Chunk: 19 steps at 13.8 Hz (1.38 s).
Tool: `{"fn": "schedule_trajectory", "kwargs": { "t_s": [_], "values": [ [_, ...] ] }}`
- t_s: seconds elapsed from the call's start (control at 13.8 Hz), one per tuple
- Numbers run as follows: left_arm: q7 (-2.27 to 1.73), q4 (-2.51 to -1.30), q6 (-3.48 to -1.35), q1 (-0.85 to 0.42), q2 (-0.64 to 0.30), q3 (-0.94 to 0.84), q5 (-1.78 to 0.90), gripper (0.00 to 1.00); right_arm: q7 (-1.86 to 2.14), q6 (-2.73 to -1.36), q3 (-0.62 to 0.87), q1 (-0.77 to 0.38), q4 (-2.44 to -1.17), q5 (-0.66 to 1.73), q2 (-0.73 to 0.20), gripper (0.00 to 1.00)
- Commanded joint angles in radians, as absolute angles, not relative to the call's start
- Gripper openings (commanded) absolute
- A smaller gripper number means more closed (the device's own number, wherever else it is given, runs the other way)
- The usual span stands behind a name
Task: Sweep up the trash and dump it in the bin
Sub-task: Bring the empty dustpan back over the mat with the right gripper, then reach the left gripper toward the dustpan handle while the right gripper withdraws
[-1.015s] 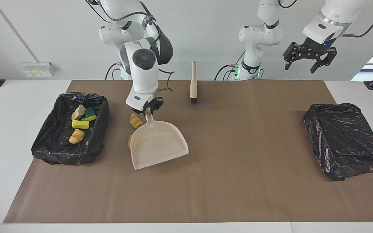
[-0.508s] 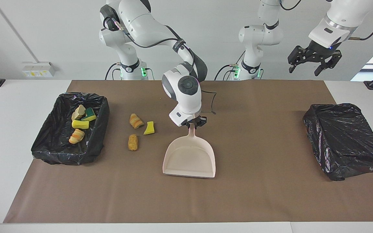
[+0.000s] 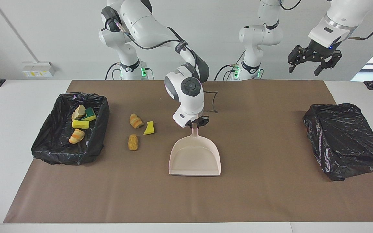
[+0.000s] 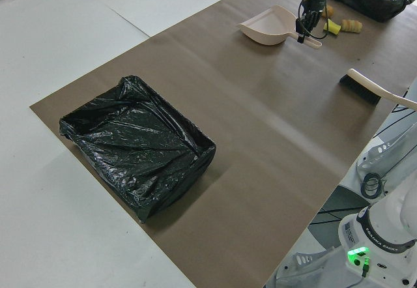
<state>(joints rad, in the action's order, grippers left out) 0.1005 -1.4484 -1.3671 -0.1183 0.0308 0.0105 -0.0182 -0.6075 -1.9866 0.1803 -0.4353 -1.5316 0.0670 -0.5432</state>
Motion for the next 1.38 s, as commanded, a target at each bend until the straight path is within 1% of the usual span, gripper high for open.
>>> {"fn": "schedule_trajectory", "kwargs": {
  "t_s": [0.0, 0.22, 0.36, 0.51, 0.65, 0.73, 0.87, 0.94, 1.16, 1.31],
  "values": [
    [0.101, -1.431, -1.359, -0.126, 0.028, 0.012, -0.017, 1.00, -0.561, -2.006, 0.181, -0.423, -1.528, 0.101, -0.548, 1.00],
    [0.101, -1.436, -1.358, -0.132, 0.029, 0.011, -0.017, 1.00, -0.560, -1.936, 0.179, -0.411, -1.542, 0.092, -0.477, 1.00],
    [0.098, -1.436, -1.359, -0.132, 0.031, -0.001, -0.018, 1.00, -0.557, -1.922, 0.179, -0.411, -1.610, 0.103, -0.373, 1.00],
    [0.097, -1.436, -1.359, -0.133, 0.031, -0.008, -0.018, 1.00, -0.560, -1.901, 0.183, -0.419, -1.721, 0.129, -0.246, 1.00],
    [0.098, -1.436, -1.370, -0.143, 0.031, -0.014, -0.018, 1.00, -0.563, -1.881, 0.184, -0.428, -1.849, 0.213, -0.125, 1.00],
    [0.098, -1.437, -1.399, -0.149, 0.031, -0.014, -0.021, 1.00, -0.577, -1.881, 0.186, -0.451, -1.912, 0.219, -0.068, 1.00],
    [0.098, -1.448, -1.439, -0.161, 0.023, -0.018, -0.025, 1.00, -0.636, -1.879, 0.186, -0.511, -2.004, 0.253, 0.006, 1.00],
    [0.097, -1.454, -1.457, -0.191, 0.014, -0.018, -0.025, 1.00, -0.688, -1.887, 0.186, -0.550, -2.057, 0.276, 0.047, 1.00],
    [0.007, -1.554, -1.604, -0.279, 0.006, -0.018, -0.025, 1.00, -0.773, -1.931, 0.186, -0.626, -2.218, 0.349, 0.164, 1.00],
    [-0.095, -1.632, -1.763, -0.348, -0.030, -0.018, -0.025, 1.00, -0.787, -1.960, 0.186, -0.656, -2.352, 0.394, 0.262, 1.00]
  ]
}}
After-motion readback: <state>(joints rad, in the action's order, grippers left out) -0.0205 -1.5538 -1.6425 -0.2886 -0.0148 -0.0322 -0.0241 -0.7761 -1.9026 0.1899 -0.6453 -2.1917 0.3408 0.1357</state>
